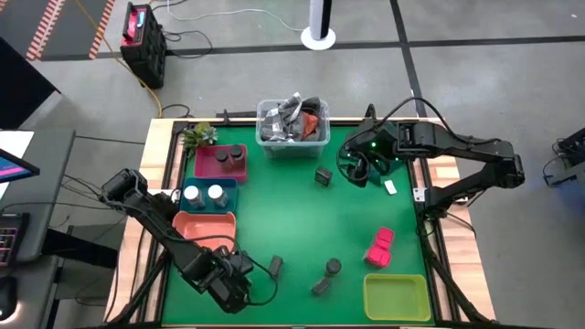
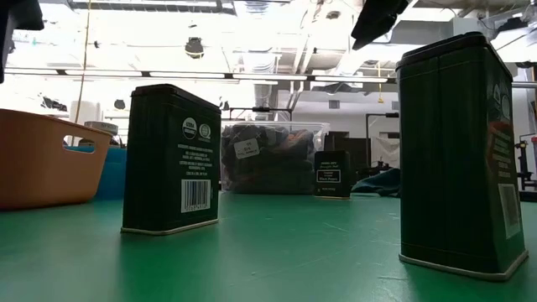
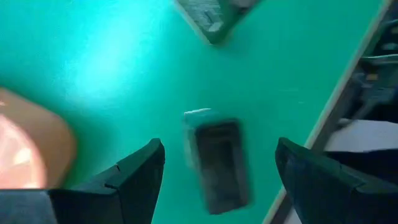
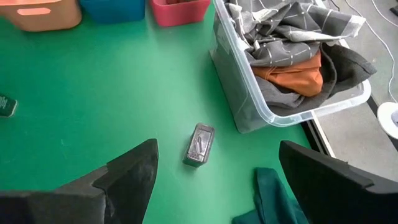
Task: Sort spices by type
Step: Put the bottom left black spice can into the orange bin
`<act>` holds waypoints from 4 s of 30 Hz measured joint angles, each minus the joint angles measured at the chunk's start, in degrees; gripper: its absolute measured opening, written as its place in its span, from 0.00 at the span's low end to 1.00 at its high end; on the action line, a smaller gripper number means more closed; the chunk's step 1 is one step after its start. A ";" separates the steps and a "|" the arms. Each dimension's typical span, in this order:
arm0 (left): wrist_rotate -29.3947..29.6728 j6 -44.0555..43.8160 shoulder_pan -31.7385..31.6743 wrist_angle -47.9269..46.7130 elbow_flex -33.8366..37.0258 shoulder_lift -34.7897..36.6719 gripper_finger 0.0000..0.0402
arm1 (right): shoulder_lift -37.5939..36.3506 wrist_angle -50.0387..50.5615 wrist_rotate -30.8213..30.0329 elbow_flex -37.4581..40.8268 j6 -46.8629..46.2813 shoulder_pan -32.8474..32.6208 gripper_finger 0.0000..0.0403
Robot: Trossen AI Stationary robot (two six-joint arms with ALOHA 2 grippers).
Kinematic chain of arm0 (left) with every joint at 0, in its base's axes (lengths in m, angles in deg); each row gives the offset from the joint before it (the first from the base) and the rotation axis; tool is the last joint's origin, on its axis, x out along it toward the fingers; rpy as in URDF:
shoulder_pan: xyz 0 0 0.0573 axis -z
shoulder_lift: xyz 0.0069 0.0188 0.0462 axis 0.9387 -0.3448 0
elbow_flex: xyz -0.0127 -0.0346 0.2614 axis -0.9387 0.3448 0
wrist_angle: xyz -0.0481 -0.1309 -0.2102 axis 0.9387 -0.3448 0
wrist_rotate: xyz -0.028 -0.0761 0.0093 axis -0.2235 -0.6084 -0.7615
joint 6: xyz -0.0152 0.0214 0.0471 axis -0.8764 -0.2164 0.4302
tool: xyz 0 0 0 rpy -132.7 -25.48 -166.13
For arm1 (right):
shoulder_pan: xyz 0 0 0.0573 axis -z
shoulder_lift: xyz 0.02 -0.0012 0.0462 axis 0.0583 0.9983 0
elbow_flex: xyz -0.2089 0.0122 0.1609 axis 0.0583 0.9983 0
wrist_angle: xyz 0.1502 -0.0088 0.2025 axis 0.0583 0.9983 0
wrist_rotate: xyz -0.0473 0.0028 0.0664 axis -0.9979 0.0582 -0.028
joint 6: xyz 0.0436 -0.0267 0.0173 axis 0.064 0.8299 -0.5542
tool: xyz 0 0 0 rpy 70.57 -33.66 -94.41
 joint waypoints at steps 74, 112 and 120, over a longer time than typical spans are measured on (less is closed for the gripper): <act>3.78 -25.07 -0.76 -33.24 17.25 35.04 0.33 | 0.04 -11.49 -0.04 0.00 -9.26 0.64 0.89; -0.56 -51.10 -1.09 -28.79 31.61 43.28 0.62 | 0.04 -9.60 0.02 0.00 -6.88 0.61 0.89; 6.06 -32.96 -4.98 -23.07 26.03 41.16 0.62 | 0.04 -9.63 1.37 0.00 -7.83 2.00 0.89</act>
